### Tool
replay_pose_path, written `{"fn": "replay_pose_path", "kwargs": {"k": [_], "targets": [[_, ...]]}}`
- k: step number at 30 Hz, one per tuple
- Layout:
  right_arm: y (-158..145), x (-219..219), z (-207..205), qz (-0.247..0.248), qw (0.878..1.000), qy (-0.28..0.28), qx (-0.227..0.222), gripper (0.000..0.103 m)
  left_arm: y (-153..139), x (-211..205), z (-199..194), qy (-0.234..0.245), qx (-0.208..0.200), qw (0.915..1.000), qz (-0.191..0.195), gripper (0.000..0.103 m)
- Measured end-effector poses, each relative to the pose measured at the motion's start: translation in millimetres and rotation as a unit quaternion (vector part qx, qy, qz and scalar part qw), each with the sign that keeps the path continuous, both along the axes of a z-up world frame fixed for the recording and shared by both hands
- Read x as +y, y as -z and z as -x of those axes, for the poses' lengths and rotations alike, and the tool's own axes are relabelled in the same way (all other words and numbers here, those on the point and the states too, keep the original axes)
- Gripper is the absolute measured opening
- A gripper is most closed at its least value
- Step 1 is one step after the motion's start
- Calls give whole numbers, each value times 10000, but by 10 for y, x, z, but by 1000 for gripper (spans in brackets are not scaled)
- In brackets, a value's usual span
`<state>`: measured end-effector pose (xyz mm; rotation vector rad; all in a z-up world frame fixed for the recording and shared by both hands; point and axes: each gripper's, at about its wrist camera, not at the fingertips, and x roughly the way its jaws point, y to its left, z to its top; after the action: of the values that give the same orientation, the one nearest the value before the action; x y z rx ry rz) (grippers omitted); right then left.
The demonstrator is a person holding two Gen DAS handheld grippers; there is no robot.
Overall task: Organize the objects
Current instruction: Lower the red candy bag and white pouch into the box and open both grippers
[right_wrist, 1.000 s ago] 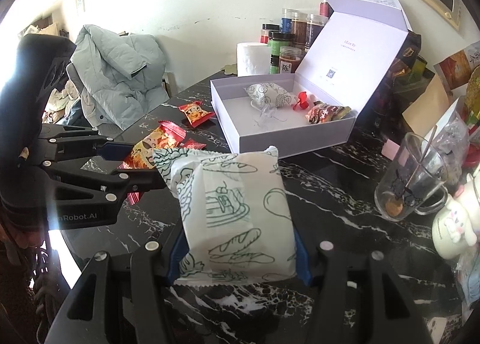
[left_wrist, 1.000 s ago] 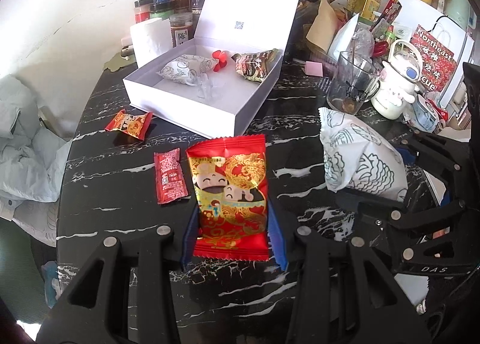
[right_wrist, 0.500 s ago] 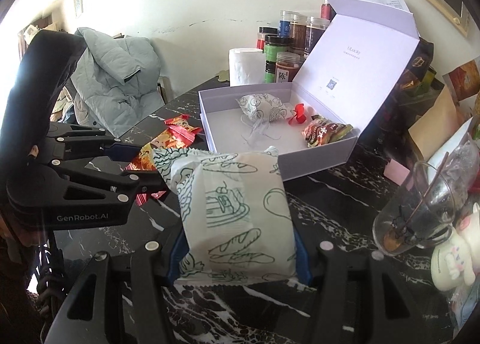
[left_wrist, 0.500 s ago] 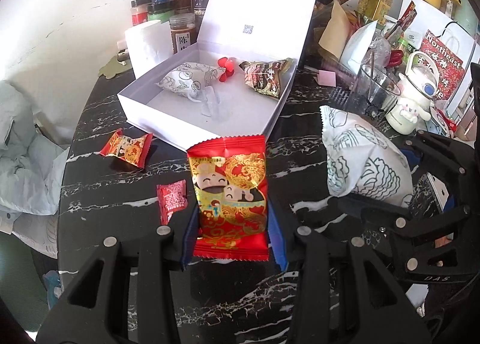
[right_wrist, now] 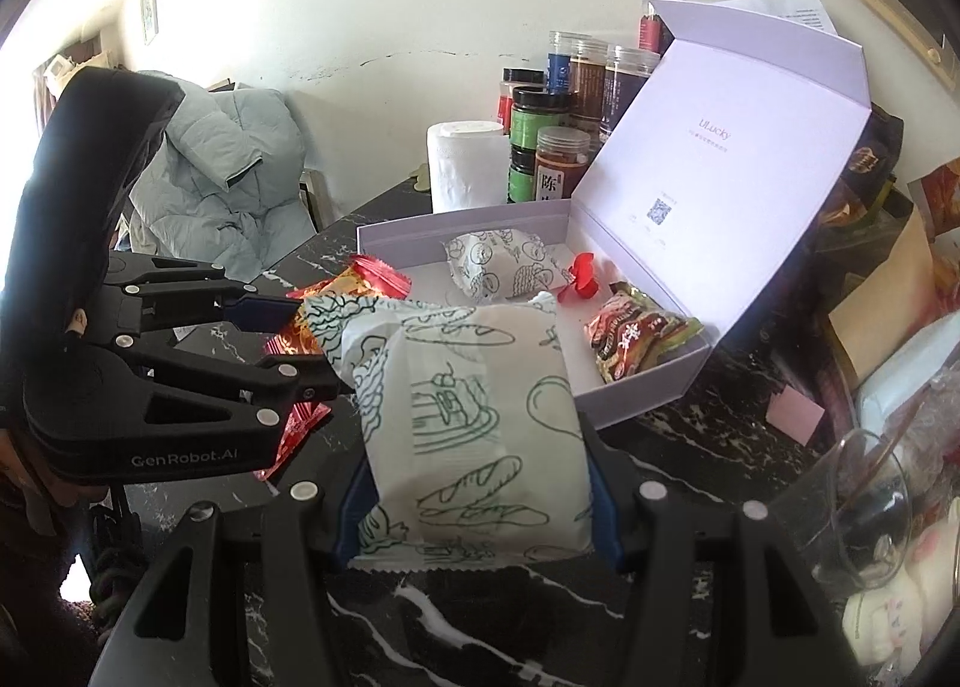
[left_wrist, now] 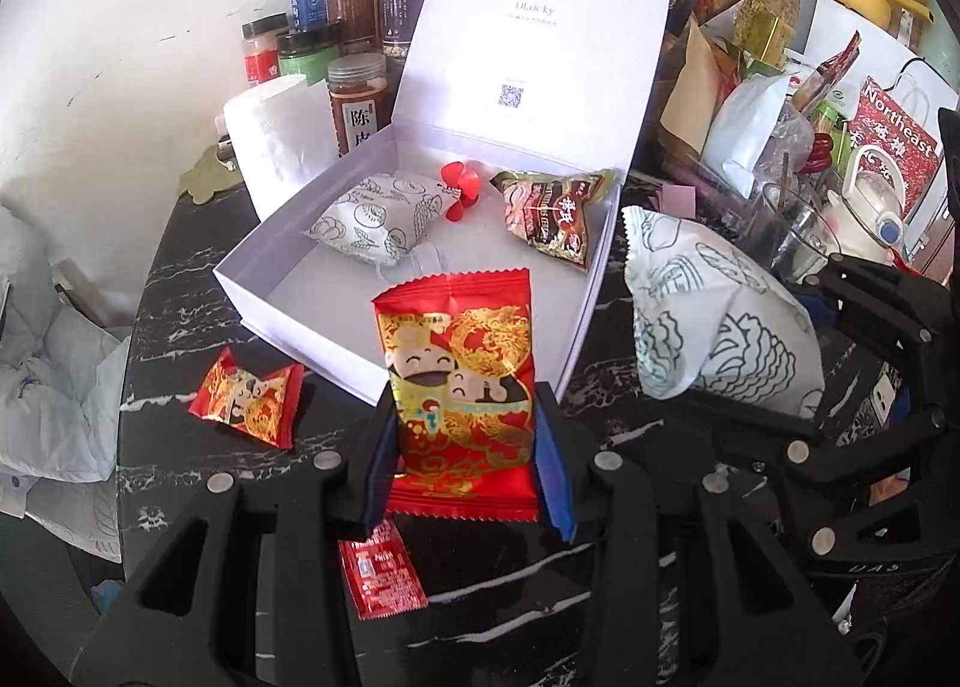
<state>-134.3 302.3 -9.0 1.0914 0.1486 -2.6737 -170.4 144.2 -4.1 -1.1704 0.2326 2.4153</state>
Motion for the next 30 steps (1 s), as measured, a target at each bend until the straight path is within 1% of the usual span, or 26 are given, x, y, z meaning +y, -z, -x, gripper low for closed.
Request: {"fn": "replay_pose_path", "kwargs": {"k": [8, 18, 21, 27, 30], "targets": [[-99, 104, 353, 33, 9999, 81, 124, 59, -66, 56, 363, 80, 60, 9999, -83, 39], [-253, 197, 763, 88, 9994, 126, 300, 59, -176, 108, 810, 71, 221, 9996, -160, 39], [-252, 250, 888, 196, 9991, 163, 328, 59, -133, 124, 934, -16, 145, 9996, -246, 39], [-127, 345, 1175, 310, 9988, 281, 247, 59, -27, 126, 1131, -85, 178, 9998, -67, 39], [-47, 346, 1282, 318, 9992, 195, 143, 59, 82, 95, 1234, -143, 79, 9999, 30, 39]]}}
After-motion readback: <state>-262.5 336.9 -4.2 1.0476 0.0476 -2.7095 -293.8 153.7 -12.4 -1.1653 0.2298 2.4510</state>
